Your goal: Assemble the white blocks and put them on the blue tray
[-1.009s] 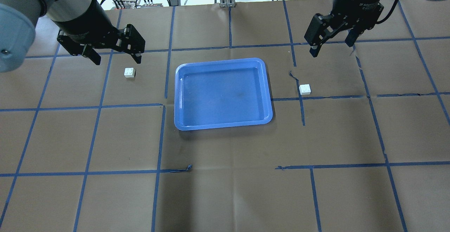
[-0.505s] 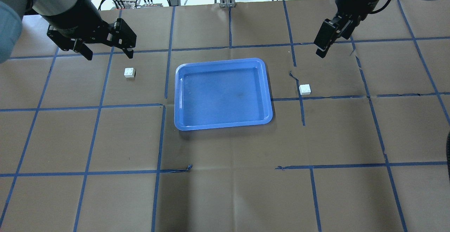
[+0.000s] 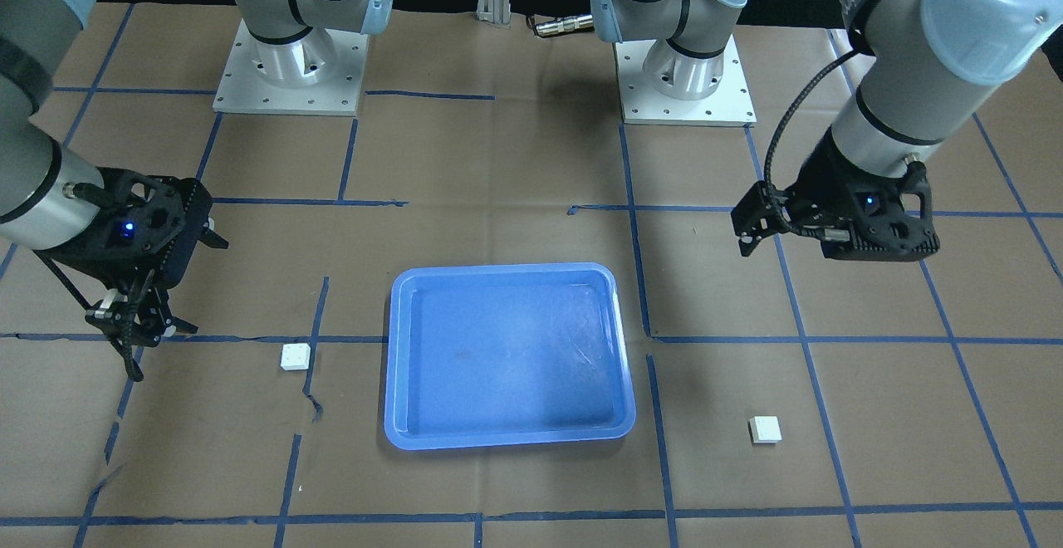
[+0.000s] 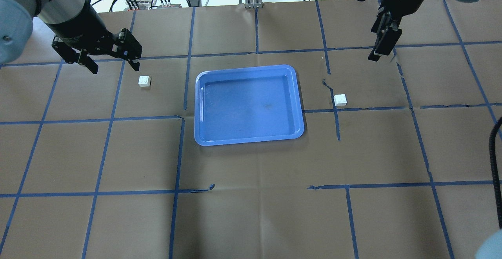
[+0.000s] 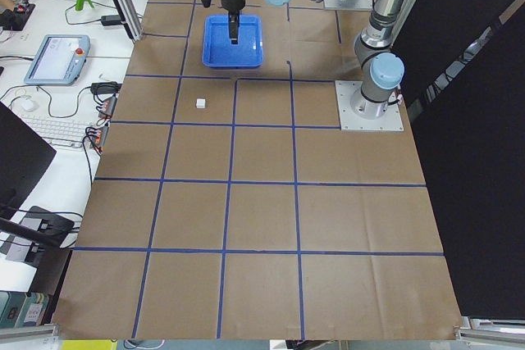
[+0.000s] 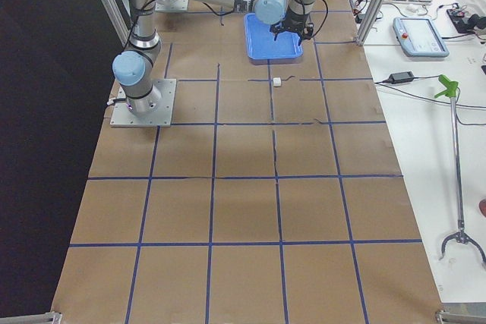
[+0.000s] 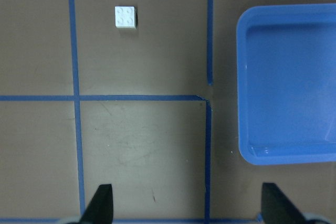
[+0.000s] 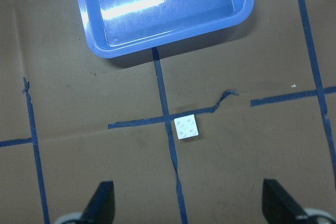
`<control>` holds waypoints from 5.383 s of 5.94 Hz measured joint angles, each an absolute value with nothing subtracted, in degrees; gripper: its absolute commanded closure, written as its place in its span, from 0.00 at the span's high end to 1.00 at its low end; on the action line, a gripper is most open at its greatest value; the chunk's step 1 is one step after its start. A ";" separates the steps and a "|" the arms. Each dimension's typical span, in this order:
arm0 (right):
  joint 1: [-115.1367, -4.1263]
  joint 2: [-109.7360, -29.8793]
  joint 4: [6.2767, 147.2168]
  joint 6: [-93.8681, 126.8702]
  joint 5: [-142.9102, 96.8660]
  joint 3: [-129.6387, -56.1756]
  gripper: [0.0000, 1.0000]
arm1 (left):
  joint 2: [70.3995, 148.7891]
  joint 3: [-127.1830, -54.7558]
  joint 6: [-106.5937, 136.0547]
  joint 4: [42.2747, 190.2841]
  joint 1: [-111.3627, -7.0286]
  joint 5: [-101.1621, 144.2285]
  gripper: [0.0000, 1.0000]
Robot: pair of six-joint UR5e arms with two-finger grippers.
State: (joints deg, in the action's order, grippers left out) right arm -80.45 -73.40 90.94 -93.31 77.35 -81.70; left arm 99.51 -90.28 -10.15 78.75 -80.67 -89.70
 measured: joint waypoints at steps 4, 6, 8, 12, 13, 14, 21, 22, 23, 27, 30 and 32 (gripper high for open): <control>-76.52 -67.73 111.28 -111.06 62.97 -96.18 1.00 | 115.13 -90.78 -12.43 60.26 -79.09 -89.58 0.99; -74.95 -62.58 116.47 -118.46 59.61 -99.25 1.00 | 119.16 -90.94 -12.88 57.49 -79.02 -89.65 0.99; -74.62 -60.00 117.62 -119.91 59.51 -100.04 1.00 | 122.61 -90.98 -12.98 55.41 -79.01 -90.16 0.99; -74.46 -59.68 117.35 -118.69 60.38 -102.23 0.84 | 125.60 -90.86 -13.05 51.46 -78.93 -90.26 0.87; -74.31 -59.70 117.41 -117.80 60.25 -102.34 0.69 | 125.75 -90.90 -13.11 51.13 -78.93 -90.26 0.57; -74.16 -59.74 117.56 -117.41 60.10 -102.37 0.63 | 125.79 -90.94 -13.19 51.13 -78.93 -90.29 0.42; -73.50 -62.81 117.34 -116.08 60.11 -100.53 0.23 | 122.15 -91.53 -33.52 52.66 -84.53 -92.76 0.00; -73.35 -64.71 116.44 -114.62 60.11 -99.61 0.23 | 120.59 -91.67 -40.30 53.82 -88.35 -92.85 0.00; -73.44 -66.83 115.39 -112.31 59.92 -99.50 0.23 | 119.19 -91.79 -45.33 54.79 -92.61 -92.94 0.00; -74.05 -78.72 112.52 -103.15 59.48 -105.12 0.23 | 118.99 -95.12 -66.70 55.12 -103.49 -92.50 0.04; -74.09 -79.35 112.29 -101.46 55.85 -106.17 0.23 | 120.38 -96.80 -70.37 52.75 -104.94 -92.18 0.07; -74.09 -79.25 112.45 -101.89 55.57 -106.73 0.23 | 120.63 -96.70 -69.18 50.56 -108.00 -91.88 0.43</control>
